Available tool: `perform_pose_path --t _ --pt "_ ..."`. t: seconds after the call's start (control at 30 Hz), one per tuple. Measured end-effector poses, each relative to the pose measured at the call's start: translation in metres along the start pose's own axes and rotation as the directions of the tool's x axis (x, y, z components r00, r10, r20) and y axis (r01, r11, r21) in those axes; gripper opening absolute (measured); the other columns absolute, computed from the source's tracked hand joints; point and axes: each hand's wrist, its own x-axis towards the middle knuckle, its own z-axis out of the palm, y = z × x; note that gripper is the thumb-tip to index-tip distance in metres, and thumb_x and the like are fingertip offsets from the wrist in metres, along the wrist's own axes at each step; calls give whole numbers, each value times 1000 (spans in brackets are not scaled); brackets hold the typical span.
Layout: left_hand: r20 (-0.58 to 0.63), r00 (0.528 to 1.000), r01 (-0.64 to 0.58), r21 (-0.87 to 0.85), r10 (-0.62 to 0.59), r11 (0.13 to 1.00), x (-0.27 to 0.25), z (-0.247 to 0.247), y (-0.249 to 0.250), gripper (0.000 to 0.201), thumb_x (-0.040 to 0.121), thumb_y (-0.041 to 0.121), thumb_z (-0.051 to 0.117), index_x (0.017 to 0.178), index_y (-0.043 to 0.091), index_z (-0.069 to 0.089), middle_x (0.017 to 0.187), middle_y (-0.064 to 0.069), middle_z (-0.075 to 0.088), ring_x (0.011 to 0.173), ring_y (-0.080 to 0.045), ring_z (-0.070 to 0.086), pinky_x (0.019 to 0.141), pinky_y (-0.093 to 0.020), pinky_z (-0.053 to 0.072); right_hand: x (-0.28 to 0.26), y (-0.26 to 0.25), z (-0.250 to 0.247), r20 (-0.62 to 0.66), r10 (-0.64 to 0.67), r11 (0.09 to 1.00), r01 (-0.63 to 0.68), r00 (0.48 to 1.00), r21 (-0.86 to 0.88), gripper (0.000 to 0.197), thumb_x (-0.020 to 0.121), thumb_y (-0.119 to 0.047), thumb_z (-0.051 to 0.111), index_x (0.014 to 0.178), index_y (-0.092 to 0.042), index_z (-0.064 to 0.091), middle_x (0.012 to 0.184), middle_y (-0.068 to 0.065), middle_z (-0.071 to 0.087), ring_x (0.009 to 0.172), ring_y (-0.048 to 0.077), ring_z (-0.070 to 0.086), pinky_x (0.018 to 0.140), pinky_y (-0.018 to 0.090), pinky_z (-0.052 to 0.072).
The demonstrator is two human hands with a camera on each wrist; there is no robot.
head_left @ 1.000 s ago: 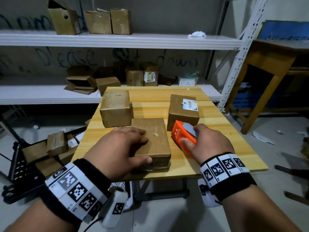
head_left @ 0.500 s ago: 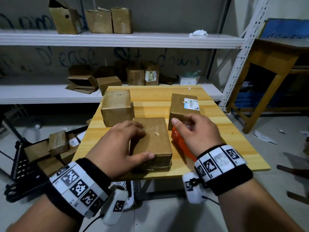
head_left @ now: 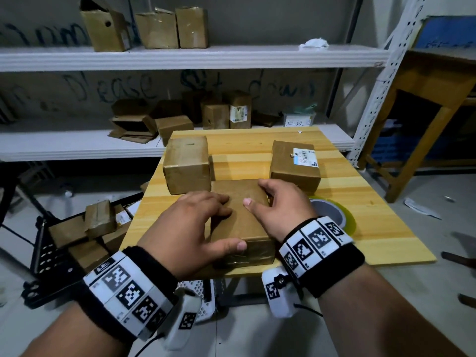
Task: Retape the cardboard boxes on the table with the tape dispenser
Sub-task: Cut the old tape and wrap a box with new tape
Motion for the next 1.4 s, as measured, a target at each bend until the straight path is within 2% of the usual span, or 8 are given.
perform_pose_path --t 0.37,0.5,0.7,0.87,0.97,1.07,1.17,1.4 --pt "-1 1000 -2 40 2 999 1 1 -2 88 68 93 49 131 34 66 145 17 56 133 -6 49 112 -36 43 6 7 4 -14 -6 993 7 1000 117 46 100 -30 66 146 -23 59 145 -6 64 133 14 59 114 39 47" --pt "20 1000 -16 110 14 994 -1 5 1 89 77 89 40 152 43 46 144 15 47 133 -10 40 113 -39 41 2 11 3 -16 -32 991 33 999 131 42 105 -30 58 146 -26 58 146 -7 62 136 15 56 116 42 46" --pt "89 996 7 174 -23 985 1 -1 3 87 75 89 28 153 51 39 149 19 32 138 -9 29 116 -41 38 -7 21 -17 -166 39 957 11 985 291 26 107 -28 54 127 -32 70 127 -14 70 120 8 63 106 39 51" --pt "69 997 29 181 -42 983 3 0 5 89 72 91 28 150 51 43 144 20 35 134 -7 31 113 -37 39 -14 30 -39 -306 -63 989 19 950 -143 16 97 -44 65 101 -29 68 99 -10 63 95 13 63 79 30 52" --pt "60 997 29 172 -40 985 4 1 6 90 71 91 30 149 49 45 142 19 36 131 -6 32 112 -35 39 -17 33 -41 -169 -9 924 -56 986 -378 49 90 -67 62 119 -28 61 110 -5 64 103 18 63 88 37 56" --pt "58 997 34 141 -42 989 5 1 5 90 70 91 33 148 48 47 141 19 37 131 -5 32 112 -34 38 -23 31 -37 -82 60 850 -94 995 -518 67 88 -80 49 127 -26 50 106 -2 68 98 23 67 82 38 57" --pt "55 998 33 131 -41 991 5 2 5 90 70 90 33 148 47 48 143 18 38 132 -6 33 112 -34 38 -25 26 -36 -35 112 821 -112 993 -561 60 89 -75 50 121 -25 47 86 -5 60 81 23 62 72 36 55" --pt "49 997 48 115 -54 992 4 4 6 88 71 89 34 148 48 48 145 17 38 134 -7 32 114 -37 38 -27 20 -35 -2 163 813 -136 987 -566 46 93 -48 58 126 -21 44 76 -5 49 72 20 53 66 35 48"
